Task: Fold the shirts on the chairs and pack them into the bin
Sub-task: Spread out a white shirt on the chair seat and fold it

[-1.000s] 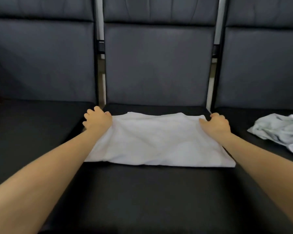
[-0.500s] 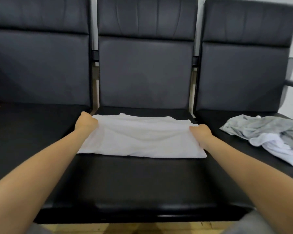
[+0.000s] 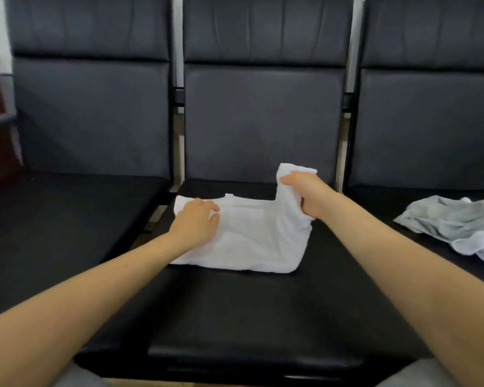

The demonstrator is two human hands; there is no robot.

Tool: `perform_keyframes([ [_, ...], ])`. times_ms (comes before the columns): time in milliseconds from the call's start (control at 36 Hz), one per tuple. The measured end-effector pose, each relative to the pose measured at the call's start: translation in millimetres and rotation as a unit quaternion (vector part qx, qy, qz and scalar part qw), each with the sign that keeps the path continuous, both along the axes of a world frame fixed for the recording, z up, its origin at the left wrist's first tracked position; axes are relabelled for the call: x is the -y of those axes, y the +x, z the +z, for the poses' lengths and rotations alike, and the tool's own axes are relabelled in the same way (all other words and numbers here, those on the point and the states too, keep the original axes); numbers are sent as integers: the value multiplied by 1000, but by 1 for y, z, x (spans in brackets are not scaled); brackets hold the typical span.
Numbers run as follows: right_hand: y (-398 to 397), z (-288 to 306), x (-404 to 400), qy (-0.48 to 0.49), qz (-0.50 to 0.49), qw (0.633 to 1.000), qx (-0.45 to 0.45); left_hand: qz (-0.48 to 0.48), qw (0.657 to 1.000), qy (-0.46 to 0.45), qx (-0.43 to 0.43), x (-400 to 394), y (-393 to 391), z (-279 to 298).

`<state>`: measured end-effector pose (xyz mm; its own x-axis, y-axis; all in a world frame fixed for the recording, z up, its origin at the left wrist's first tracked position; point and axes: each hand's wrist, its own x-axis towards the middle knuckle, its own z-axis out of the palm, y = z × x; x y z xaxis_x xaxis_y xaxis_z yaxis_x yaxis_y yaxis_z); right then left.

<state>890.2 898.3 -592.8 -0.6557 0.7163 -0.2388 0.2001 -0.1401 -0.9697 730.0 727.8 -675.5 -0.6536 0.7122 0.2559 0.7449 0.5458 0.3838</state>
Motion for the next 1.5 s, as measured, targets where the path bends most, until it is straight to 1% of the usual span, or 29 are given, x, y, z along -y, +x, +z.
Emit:
perform_keyframes([
  [83, -18, -4, 31, 26, 148, 988, 25, -15, 1000, -15, 21, 6, -3, -7],
  [167, -20, -12, 41, 4, 211, 976, 46, -23, 999, -24, 30, 10, -4, -11],
  [222, -18, -13, 38, 25, 194, 980, 38, -10, 999, -22, 45, 8, -6, -12],
  [278, -15, -17, 32, 66, 110, 991, 43, 4, 998, -12, 62, 5, -6, -12],
  [333, -12, -29, 21, 126, 11, 987, 96, 15, 997, -3, 71, 2, -1, -11],
  [389, -4, -47, 10, 209, -17, 959, 189, 31, 997, -7, 66, -1, 5, -11],
  [472, 11, -68, 13, 287, 56, 904, 312, 37, 998, -40, 23, -4, 12, -13],
  [528, 13, -73, 17, 325, 78, 872, 358, 43, 996, -73, -4, -6, 16, -18],
  [556, 12, -73, 18, 323, 83, 875, 352, 44, 996, -81, -16, -7, 19, -20],
  [667, 11, -71, 22, 270, 101, 922, 260, 40, 995, -78, -55, -10, 25, -22],
  [722, 13, -69, 22, 228, 73, 950, 203, 27, 996, -82, -34, -10, 25, -17],
  [778, 16, -64, 17, 132, 25, 980, 145, 3, 998, -65, 17, -9, 25, -11],
  [806, 17, -62, 13, 89, 10, 987, 137, -15, 997, -52, 47, -9, 25, -10],
  [833, 19, -59, 10, 92, 13, 985, 146, -34, 996, -35, 73, -10, 26, -8],
  [861, 22, -55, 7, 129, 42, 972, 190, -47, 994, -20, 92, -10, 26, -6],
  [889, 27, -48, 6, 166, 22, 960, 224, -56, 993, -7, 104, -10, 27, -5],
  [944, 34, -33, 9, 287, 65, 901, 318, -61, 992, 13, 113, -11, 29, -2],
  [1000, 40, -21, 7, 352, 98, 864, 348, -62, 991, 27, 119, -12, 30, 0],
  [1028, 43, -13, 8, 342, 91, 867, 350, -60, 991, 32, 117, -12, 30, -1],
  [1056, 45, -5, 8, 309, 84, 886, 336, -55, 991, 36, 116, -12, 28, -1],
  [1111, 43, 3, 2, 193, 56, 948, 245, -38, 989, 50, 135, -11, 24, -4],
  [1139, 42, 6, 2, 159, 44, 969, 186, -28, 986, 59, 156, -10, 21, -6],
  [1194, 41, 3, 0, 94, -7, 991, 99, -11, 975, 89, 204, -8, 17, -9],
  [1222, 36, 0, 1, 74, -20, 994, 77, -6, 970, 103, 222, -7, 16, -9],
  [1278, 27, -3, 10, 60, 14, 997, 52, -2, 965, 116, 235, -6, 15, -9],
  [1333, 18, -6, 21, 48, 100, 993, 45, 0, 959, 134, 251, -7, 16, -9],
  [1417, 16, -10, 35, -24, 224, 974, 28, 8, 946, 160, 281, -10, 19, -6],
  [1472, 18, -14, 35, -14, 229, 973, 12, 16, 946, 157, 283, -10, 21, -4],
  [1500, 18, -17, 34, 11, 198, 980, 10, 17, 949, 148, 278, -10, 22, -3],
])
